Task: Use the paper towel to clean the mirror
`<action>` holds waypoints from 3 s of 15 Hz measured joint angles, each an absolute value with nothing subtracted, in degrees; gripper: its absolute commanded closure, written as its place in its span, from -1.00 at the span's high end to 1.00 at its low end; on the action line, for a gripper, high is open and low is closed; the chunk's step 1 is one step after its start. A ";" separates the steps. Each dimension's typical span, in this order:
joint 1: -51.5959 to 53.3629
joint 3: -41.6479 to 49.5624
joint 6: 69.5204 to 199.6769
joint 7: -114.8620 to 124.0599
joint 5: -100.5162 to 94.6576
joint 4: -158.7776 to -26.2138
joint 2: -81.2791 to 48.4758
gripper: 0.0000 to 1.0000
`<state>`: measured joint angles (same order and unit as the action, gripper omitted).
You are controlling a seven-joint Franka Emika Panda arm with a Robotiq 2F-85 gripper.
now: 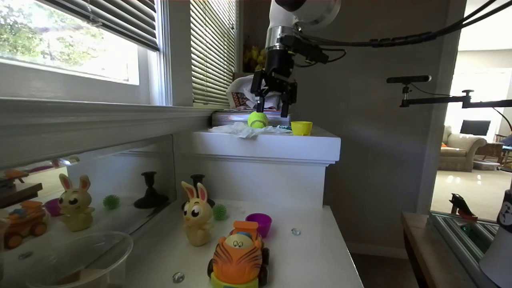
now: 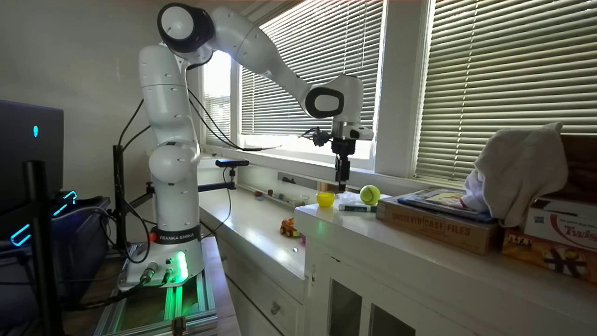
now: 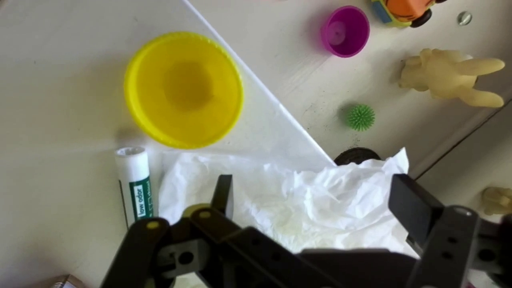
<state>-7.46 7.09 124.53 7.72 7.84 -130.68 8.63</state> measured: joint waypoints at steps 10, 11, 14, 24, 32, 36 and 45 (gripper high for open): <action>-7.41 7.44 124.27 -2.38 6.90 -130.26 7.70 1.00; -7.44 7.48 124.28 -2.36 6.60 -130.26 7.58 1.00; -7.56 7.54 124.95 -1.88 5.67 -130.25 7.06 1.00; -7.81 7.49 129.50 0.58 4.31 -130.22 4.09 1.00; -7.53 7.13 129.89 0.58 2.69 -130.12 2.09 0.02; -7.40 7.09 129.88 0.58 1.50 -129.54 2.10 -0.55; -7.35 6.92 129.73 0.58 1.09 -128.54 2.06 -1.00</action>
